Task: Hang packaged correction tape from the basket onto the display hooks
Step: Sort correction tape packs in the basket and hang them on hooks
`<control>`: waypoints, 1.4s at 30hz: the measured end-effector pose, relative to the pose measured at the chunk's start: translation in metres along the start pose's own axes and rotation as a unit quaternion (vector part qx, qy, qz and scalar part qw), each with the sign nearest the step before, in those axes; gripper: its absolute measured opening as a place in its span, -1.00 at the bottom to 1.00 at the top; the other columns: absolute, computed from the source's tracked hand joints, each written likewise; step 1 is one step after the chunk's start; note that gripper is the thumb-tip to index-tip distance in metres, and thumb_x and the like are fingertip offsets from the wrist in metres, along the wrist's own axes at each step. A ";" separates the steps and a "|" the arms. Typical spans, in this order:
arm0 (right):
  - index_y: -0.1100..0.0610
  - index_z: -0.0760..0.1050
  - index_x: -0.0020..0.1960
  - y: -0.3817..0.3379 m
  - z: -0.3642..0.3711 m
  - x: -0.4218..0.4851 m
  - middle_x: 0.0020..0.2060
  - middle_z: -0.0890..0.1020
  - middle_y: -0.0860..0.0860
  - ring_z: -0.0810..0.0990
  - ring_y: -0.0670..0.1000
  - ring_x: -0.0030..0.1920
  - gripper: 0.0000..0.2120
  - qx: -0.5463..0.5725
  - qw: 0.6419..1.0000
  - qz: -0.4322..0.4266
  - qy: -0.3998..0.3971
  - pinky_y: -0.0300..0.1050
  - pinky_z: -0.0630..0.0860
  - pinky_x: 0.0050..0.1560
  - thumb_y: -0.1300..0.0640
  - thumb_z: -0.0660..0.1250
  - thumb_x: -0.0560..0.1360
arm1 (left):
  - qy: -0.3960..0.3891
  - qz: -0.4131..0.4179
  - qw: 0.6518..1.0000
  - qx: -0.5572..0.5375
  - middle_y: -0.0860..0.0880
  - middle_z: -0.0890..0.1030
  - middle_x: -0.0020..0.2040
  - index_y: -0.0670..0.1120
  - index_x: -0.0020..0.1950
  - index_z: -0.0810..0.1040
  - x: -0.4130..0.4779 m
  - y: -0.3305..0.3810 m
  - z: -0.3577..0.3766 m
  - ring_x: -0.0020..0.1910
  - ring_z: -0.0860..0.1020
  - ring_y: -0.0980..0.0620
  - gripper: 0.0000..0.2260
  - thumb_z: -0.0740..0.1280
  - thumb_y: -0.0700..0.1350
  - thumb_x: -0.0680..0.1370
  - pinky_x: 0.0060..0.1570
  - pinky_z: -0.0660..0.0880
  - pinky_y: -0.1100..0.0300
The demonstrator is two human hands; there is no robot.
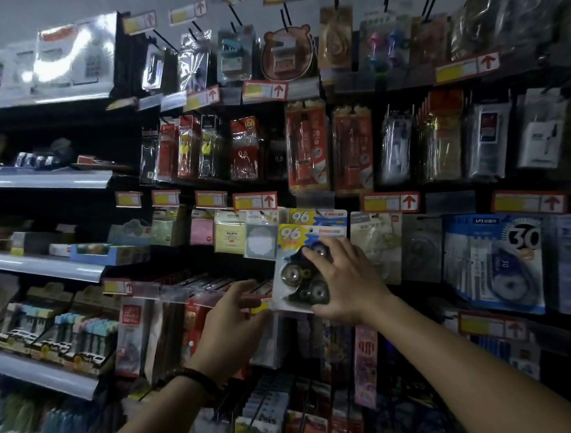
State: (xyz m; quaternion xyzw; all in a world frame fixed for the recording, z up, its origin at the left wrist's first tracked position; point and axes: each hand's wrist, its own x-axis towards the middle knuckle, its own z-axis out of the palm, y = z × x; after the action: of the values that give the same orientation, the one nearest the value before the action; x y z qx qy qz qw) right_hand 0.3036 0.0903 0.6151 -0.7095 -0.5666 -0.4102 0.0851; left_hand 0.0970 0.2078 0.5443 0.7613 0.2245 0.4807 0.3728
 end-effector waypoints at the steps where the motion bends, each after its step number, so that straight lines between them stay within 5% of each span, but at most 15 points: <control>1: 0.01 0.22 0.62 0.003 0.000 0.004 0.49 0.27 0.15 0.25 0.21 0.48 0.07 -0.015 1.000 0.015 -0.004 0.21 0.33 0.49 -0.40 0.44 0.25 | 0.007 0.005 1.000 0.018 0.07 0.70 0.14 0.08 0.44 0.52 0.000 0.000 0.000 -0.09 0.70 0.12 -0.57 0.50 -0.09 0.58 -0.31 0.56 0.34; 10: 0.01 -0.02 0.69 0.014 -0.005 0.033 0.65 -0.02 0.20 -0.02 0.26 0.63 0.05 -0.088 0.995 0.041 -0.033 0.25 0.13 0.58 -0.24 0.47 0.41 | 0.004 0.000 0.998 0.071 0.10 0.72 0.02 0.12 0.32 0.54 -0.003 -0.004 0.000 -0.17 0.71 0.15 -0.70 0.47 -0.05 0.60 -0.29 0.59 0.28; 19: 0.01 0.02 0.67 0.010 0.004 0.049 0.63 0.03 0.22 0.09 0.26 0.59 0.03 -0.107 0.988 0.078 -0.083 0.20 0.18 0.54 -0.19 0.49 0.39 | -0.009 0.012 0.996 0.089 0.12 0.68 0.04 0.15 0.23 0.55 -0.009 -0.012 0.000 -0.04 0.68 0.20 -0.78 0.44 -0.05 0.62 -0.10 0.70 0.19; 23: 0.06 0.21 0.59 0.001 0.006 0.045 0.60 0.05 0.27 0.12 0.30 0.56 -0.16 -0.102 0.988 0.074 -0.093 0.20 0.16 0.52 0.00 0.49 0.40 | 0.005 0.031 0.985 0.171 0.24 0.67 -0.01 0.20 0.17 0.59 -0.018 -0.018 0.002 -0.02 0.64 0.27 -0.84 0.41 0.01 0.61 -0.02 0.65 0.22; 29: 0.08 0.44 0.42 -0.014 -0.001 0.010 0.51 0.29 0.18 0.24 0.23 0.51 -0.49 -0.027 0.998 0.039 -0.053 0.15 0.24 0.45 0.00 0.34 0.49 | -0.050 0.013 0.978 0.201 0.23 0.65 0.02 0.26 0.16 0.53 -0.039 -0.024 0.008 -0.03 0.63 0.25 -0.85 0.38 0.07 0.62 0.00 0.69 0.12; 36: 0.08 0.57 0.20 -0.042 0.018 -0.094 0.09 0.54 0.02 0.49 0.09 0.19 -0.68 0.124 0.992 -0.004 -0.033 0.09 0.56 0.12 -0.04 0.34 0.51 | -0.130 0.000 0.959 0.253 0.22 0.67 -0.02 0.18 0.11 0.59 -0.100 -0.060 0.021 -0.02 0.65 0.19 -0.85 0.45 0.11 0.55 -0.02 0.65 0.10; 42: 0.06 0.55 0.16 -0.088 0.082 -0.227 0.04 0.57 0.02 0.55 0.11 0.14 -0.72 0.214 0.961 0.021 -0.176 0.08 0.59 0.04 -0.05 0.29 0.53 | -0.206 -0.019 0.937 0.283 0.19 0.68 0.00 0.16 0.13 0.64 -0.189 -0.129 0.051 -0.04 0.66 0.14 -0.86 0.45 0.07 0.58 -0.05 0.65 0.07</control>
State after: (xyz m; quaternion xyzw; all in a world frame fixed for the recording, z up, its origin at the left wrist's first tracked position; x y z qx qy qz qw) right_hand 0.2619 0.0016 0.3774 -0.7474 -0.6323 -0.1460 0.1426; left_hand 0.0620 0.1376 0.3232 0.9132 0.2837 0.2232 0.1889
